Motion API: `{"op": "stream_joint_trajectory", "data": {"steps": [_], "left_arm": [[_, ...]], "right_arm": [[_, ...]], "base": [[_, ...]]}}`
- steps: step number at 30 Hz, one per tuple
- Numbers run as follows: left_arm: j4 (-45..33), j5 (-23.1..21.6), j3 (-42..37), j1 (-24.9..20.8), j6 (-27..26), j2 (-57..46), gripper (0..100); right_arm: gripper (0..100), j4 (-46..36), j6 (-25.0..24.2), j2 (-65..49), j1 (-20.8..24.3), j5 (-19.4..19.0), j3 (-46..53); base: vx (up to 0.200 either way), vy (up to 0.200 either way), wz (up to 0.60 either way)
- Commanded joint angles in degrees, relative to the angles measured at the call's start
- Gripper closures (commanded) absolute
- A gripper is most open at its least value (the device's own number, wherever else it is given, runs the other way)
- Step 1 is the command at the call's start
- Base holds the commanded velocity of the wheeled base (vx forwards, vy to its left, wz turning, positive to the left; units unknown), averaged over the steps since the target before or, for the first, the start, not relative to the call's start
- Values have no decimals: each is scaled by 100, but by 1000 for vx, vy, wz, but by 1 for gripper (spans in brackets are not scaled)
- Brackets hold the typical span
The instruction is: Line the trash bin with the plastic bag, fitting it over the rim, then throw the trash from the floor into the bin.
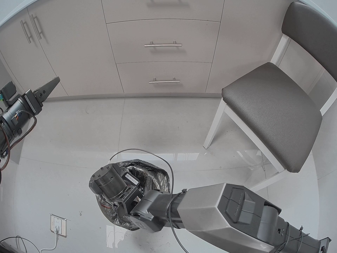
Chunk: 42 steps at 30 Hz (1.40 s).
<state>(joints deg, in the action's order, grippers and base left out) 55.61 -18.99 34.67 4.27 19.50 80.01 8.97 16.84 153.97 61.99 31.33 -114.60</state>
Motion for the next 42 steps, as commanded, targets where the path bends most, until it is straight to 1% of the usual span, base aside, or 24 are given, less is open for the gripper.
{"op": "stream_joint_trajectory", "data": {"steps": [1,3,9,16,20,26,42], "left_arm": [[2,1,-30,-14,1,-3,0],[11,1,-39,-49,1,-3,0],[2,1,-39,-49,-8,-3,0],[11,1,-39,-58,-8,-11,0],[11,1,-39,-49,-8,-29,0],[2,1,-39,-49,-8,-3,0],[11,1,-74,-58,-8,6,0]], "right_arm": [[100,26,13,178,-91,-39,1],[100,26,30,221,-178,-101,1],[100,52,30,265,-187,-259,1],[100,61,22,511,-187,-347,1],[100,70,22,714,-275,-444,1],[100,210,22,986,-363,-470,1],[100,219,-22,1390,-486,-575,1]], "base": [[0,0,0],[0,0,0],[0,0,0],[0,0,0],[0,0,0],[0,0,0],[0,0,0]]}}
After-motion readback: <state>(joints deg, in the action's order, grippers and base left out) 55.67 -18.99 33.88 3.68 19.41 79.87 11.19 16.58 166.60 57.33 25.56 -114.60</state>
